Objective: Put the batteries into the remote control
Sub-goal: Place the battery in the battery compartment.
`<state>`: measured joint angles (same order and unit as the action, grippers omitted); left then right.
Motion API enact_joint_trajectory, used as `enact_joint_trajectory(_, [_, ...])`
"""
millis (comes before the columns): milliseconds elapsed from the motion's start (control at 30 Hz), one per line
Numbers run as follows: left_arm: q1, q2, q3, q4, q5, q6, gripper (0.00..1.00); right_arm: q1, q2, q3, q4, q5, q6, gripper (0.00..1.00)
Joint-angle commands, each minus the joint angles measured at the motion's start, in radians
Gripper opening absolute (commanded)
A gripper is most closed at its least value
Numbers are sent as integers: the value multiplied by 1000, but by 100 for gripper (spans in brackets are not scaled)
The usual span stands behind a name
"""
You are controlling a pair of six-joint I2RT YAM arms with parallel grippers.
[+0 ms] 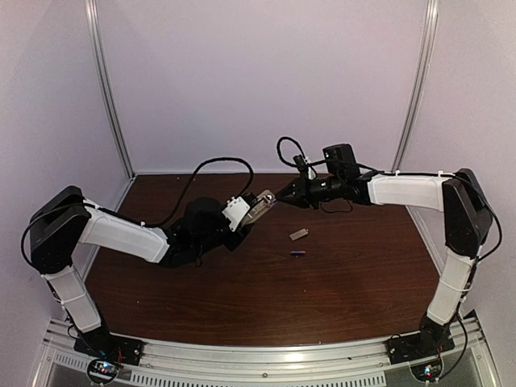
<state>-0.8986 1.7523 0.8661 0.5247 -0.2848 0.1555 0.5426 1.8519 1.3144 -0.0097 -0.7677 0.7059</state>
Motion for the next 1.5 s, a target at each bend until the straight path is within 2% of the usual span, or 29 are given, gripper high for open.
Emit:
enact_joint_trajectory(0, [-13, -34, -30, 101, 35, -23, 0, -13, -79, 2, 91, -75, 91, 9])
enact_joint_trajectory(67, [-22, -38, -39, 116, 36, -26, 0, -11, -88, 30, 51, -63, 70, 9])
enact_joint_trajectory(133, [-30, -40, -40, 118, 28, -26, 0, -7, -88, 81, -85, -25, -12, 9])
enact_joint_trajectory(233, [-42, -43, -39, 120, 14, -23, 0, 5, -74, 132, -192, 9, -87, 9])
enact_joint_trajectory(667, [-49, -44, -15, 110, -10, 5, 0, 41, -39, 146, -339, 36, -186, 9])
enact_joint_trajectory(867, [-51, -45, -9, 105, -7, 15, 0, 42, -27, 142, -334, 57, -197, 9])
enact_joint_trajectory(1100, [-51, -43, -9, 95, -7, 20, 0, 42, -23, 143, -243, 21, -129, 9])
enact_joint_trajectory(1467, [-63, -38, 2, 90, -11, 35, 0, 42, 7, 151, -248, 48, -138, 9])
